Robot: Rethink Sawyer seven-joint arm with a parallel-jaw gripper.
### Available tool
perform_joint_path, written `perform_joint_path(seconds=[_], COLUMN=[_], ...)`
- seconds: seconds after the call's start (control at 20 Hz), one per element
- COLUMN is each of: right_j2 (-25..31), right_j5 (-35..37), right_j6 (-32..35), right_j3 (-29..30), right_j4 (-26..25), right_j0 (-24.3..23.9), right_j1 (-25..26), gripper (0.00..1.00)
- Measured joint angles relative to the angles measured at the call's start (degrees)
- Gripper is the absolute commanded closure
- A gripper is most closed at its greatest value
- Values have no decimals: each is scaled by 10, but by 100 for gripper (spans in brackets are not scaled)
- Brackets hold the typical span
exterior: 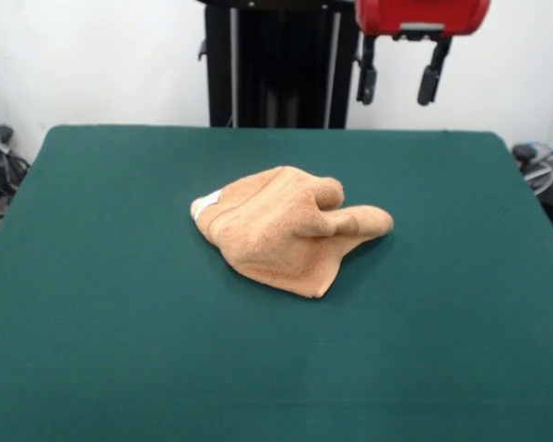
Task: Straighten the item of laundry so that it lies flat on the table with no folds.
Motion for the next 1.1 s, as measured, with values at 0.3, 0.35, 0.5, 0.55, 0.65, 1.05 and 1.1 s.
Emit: perform_joint_path(seconds=[0.3, 0.35, 0.5, 0.55, 0.65, 1.05, 1.1], right_j2=[2, 2, 3, 3, 3, 3, 3], right_j5=[48, 55, 66, 66, 66, 66, 66], right_j6=[0, 0, 0, 0, 0, 0, 0], right_j3=[-60, -69, -91, -94, -99, -101, -101], right_j4=[-7, -9, -14, -14, -14, -14, -14], right_j0=[0, 0, 0, 0, 0, 0, 0], right_j1=[26, 29, 37, 38, 39, 39, 39], gripper=[0, 0, 0, 0, 0, 0, 0])
